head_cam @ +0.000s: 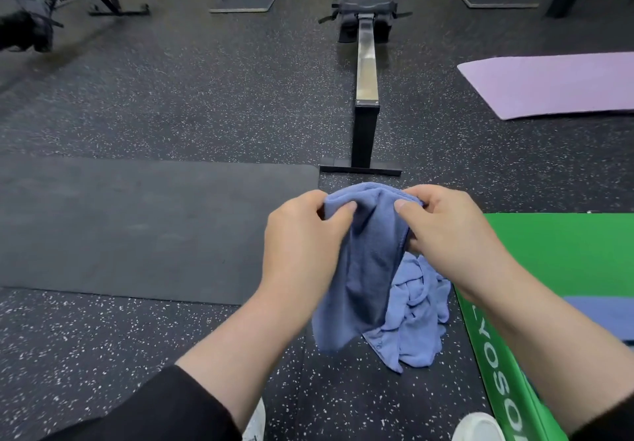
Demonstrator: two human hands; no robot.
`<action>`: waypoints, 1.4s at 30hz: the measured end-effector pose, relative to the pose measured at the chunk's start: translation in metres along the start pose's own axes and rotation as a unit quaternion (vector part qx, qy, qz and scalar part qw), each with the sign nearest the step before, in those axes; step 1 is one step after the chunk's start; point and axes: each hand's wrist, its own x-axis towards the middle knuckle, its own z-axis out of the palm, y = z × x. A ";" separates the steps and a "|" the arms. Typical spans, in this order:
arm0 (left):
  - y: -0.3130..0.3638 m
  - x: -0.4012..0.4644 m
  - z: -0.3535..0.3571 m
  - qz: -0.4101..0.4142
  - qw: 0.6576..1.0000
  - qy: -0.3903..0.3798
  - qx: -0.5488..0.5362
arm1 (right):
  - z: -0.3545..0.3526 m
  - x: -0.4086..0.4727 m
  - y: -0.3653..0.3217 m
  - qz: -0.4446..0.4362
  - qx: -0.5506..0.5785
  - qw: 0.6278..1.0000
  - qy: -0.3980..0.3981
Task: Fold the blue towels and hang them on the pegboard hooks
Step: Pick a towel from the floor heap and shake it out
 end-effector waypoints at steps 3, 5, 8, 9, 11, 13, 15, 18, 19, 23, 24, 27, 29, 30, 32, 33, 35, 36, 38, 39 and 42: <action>0.009 -0.002 0.009 0.030 0.999 0.003 0.041 | 0.008 -0.001 -0.003 -0.003 0.024 1.000 0.005; 0.013 -0.003 0.014 0.052 0.996 0.002 0.074 | 0.014 -0.003 -0.005 -0.006 0.031 0.999 0.005; 0.015 -0.004 0.018 0.089 0.992 0.010 0.092 | 0.018 -0.005 -0.007 -0.015 0.040 0.999 -0.005; 0.016 -0.005 0.020 0.100 0.991 0.014 0.091 | 0.019 -0.006 -0.007 -0.018 0.035 0.999 -0.006; 0.016 -0.008 0.023 0.115 0.989 -0.001 0.090 | 0.018 -0.008 -0.010 -0.026 0.030 0.999 -0.007; 0.017 -0.011 0.024 0.135 0.987 -0.044 0.072 | 0.016 -0.009 -0.010 -0.037 0.074 0.997 -0.006; 0.021 -0.013 0.021 0.165 0.980 -0.104 0.043 | 0.011 -0.008 -0.011 -0.035 0.115 0.993 -0.005; 0.022 -0.020 0.014 0.166 0.971 -0.167 -0.030 | 0.000 0.001 -0.004 -0.031 0.109 0.994 0.008; 0.020 -0.020 0.012 0.137 0.977 -0.150 -0.057 | -0.002 0.005 -0.001 -0.024 0.108 0.994 0.013; 0.006 0.000 0.002 0.024 0.990 -0.071 -0.124 | -0.010 0.007 -0.001 -0.020 0.104 0.994 -0.026; 0.002 0.005 0.000 0.011 0.986 -0.119 -0.117 | -0.012 0.006 -0.003 -0.026 0.111 0.992 -0.047; -0.007 0.007 -0.001 -0.004 0.968 -0.227 -0.107 | -0.015 0.003 -0.012 -0.021 0.192 0.976 -0.103; -0.006 0.004 -0.002 -0.009 0.964 -0.241 -0.110 | -0.020 0.001 -0.018 -0.013 0.229 0.966 -0.123; -0.004 0.002 -0.002 -0.006 0.965 -0.238 -0.114 | -0.023 0.001 -0.019 -0.027 0.208 0.969 -0.129; -0.002 0.000 -0.002 0.012 0.967 -0.233 -0.106 | -0.029 0.001 -0.021 -0.075 0.097 0.984 -0.129; 0.000 -0.001 -0.002 0.019 0.966 -0.235 -0.108 | -0.031 0.000 -0.023 -0.091 0.047 0.988 -0.116; -0.001 -0.003 -0.003 0.006 0.962 -0.244 -0.120 | -0.032 0.000 -0.023 -0.099 0.013 0.991 -0.088; -0.002 -0.004 -0.004 -0.004 0.959 -0.255 -0.121 | -0.033 0.000 -0.021 -0.095 0.018 0.992 -0.076; -0.006 -0.006 -0.006 -0.016 0.951 -0.286 -0.115 | -0.033 0.003 -0.018 -0.092 0.027 0.994 -0.051; -0.008 -0.007 -0.007 -0.021 0.946 -0.305 -0.109 | -0.035 0.004 -0.016 -0.091 0.035 0.995 -0.037; -0.018 -0.009 -0.012 -0.035 0.935 -0.341 -0.088 | -0.042 0.011 -0.009 -0.074 0.066 0.995 0.011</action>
